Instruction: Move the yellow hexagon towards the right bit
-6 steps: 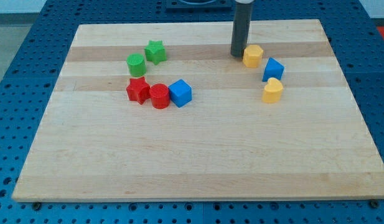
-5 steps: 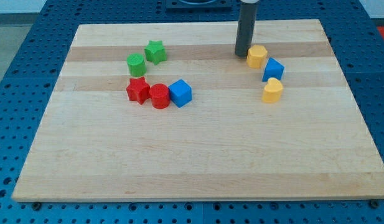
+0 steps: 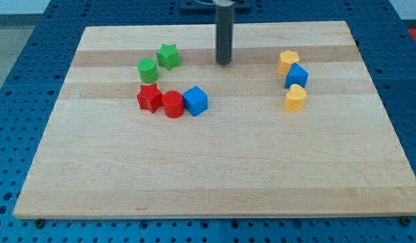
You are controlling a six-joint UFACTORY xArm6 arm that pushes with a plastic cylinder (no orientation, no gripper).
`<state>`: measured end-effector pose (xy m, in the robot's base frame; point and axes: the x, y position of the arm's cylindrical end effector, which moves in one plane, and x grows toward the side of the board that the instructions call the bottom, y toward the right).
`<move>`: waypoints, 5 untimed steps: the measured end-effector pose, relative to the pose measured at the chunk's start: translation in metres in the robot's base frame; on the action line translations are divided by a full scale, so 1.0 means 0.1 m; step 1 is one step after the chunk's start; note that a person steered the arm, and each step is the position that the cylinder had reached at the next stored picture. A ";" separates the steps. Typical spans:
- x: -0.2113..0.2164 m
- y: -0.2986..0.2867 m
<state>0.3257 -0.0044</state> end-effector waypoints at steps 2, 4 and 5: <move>0.29 -0.40; 0.38 -1.19; 0.38 -1.39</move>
